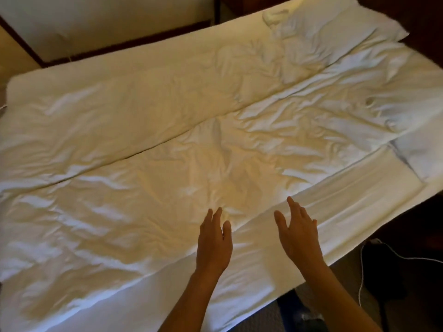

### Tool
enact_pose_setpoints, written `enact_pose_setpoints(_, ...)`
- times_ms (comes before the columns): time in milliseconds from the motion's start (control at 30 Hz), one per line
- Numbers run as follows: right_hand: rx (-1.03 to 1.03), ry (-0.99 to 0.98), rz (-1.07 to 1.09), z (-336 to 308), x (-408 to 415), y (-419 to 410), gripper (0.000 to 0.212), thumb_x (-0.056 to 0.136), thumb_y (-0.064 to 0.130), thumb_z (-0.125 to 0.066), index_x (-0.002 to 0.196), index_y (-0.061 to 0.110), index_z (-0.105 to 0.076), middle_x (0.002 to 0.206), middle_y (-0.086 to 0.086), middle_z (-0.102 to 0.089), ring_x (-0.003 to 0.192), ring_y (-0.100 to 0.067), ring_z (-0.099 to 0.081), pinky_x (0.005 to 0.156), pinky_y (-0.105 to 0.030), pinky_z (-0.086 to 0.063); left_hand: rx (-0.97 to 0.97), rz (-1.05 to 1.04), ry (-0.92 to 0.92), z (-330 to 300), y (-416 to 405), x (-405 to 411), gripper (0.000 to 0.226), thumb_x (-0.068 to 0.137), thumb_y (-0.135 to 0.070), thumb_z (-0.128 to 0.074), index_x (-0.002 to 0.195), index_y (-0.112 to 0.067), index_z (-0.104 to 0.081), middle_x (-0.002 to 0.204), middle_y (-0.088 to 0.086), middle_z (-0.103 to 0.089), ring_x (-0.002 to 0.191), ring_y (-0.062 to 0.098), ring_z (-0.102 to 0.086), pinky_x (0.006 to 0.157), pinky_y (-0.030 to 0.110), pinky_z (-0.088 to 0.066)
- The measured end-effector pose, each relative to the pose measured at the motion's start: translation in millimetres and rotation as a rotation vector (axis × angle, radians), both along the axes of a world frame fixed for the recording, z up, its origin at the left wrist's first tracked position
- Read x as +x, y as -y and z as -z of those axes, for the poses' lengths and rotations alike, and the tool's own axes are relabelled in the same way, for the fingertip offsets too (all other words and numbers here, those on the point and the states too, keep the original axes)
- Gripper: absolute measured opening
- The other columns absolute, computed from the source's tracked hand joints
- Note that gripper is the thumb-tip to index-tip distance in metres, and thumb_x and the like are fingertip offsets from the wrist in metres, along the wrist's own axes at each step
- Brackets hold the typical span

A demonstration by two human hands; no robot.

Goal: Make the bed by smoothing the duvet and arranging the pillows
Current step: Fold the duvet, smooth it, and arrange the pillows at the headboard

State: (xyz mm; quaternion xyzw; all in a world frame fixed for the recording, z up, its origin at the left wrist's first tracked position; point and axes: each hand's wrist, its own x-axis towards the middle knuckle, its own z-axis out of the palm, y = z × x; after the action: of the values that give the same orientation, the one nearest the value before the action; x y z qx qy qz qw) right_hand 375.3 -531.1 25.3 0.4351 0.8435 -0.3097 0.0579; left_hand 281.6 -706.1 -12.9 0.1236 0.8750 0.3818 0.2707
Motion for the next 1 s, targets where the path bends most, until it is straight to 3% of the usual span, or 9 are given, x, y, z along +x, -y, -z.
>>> enact_pose_setpoints(167,0.053,-0.076,-0.042,-16,-14,-90,0.062,0.101,0.052,-0.034,0.156,0.025,-0.023,0.161,-0.005,-0.028,0.150,-0.023,-0.020,0.122,-0.048,-0.007,0.003,-0.023,-0.039,-9,-90,-17,0.047,0.105,-0.036,-0.035,0.151,-0.026,-0.035,0.162,0.001,-0.025,0.150,0.018,-0.019,0.119,0.037,-0.023)
enact_pose_setpoints(367,0.054,-0.049,-0.282,7,-61,-200,0.062,0.101,0.053,-0.032,0.156,0.024,-0.024,0.160,-0.005,-0.032,0.149,-0.025,-0.024,0.122,-0.048,-0.008,-0.030,-0.157,-0.079,8,-207,-37,0.046,0.105,-0.033,-0.037,0.149,-0.021,-0.039,0.159,0.004,-0.030,0.147,0.019,-0.024,0.116,0.036,-0.025)
enact_pose_setpoints(600,0.071,-0.013,-0.468,43,-116,-294,0.061,0.102,0.053,-0.031,0.156,0.025,-0.023,0.163,-0.004,-0.024,0.153,-0.021,-0.013,0.123,-0.047,-0.006,-0.078,-0.339,-0.072,41,-267,-76,0.044,0.104,-0.030,-0.041,0.146,-0.018,-0.043,0.156,0.007,-0.036,0.146,0.021,-0.028,0.117,0.037,-0.025)
enact_pose_setpoints(833,0.111,-0.002,-0.596,103,-217,-344,0.059,0.103,0.048,-0.036,0.156,0.025,-0.023,0.162,-0.001,-0.027,0.144,-0.023,-0.035,0.111,-0.044,-0.035,-0.173,-0.266,-0.241,93,-283,-177,0.045,0.103,-0.028,-0.044,0.146,-0.016,-0.042,0.157,0.006,-0.034,0.146,0.020,-0.028,0.116,0.037,-0.027)
enact_pose_setpoints(1000,0.198,-0.020,-0.622,153,-298,-380,0.057,0.104,0.046,-0.035,0.156,0.024,-0.024,0.163,0.001,-0.024,0.137,-0.027,-0.045,0.100,-0.044,-0.046,-0.247,-0.153,-0.399,147,-310,-262,0.047,0.102,-0.028,-0.047,0.146,-0.014,-0.043,0.159,0.010,-0.030,0.146,0.027,-0.028,0.116,0.042,-0.028)
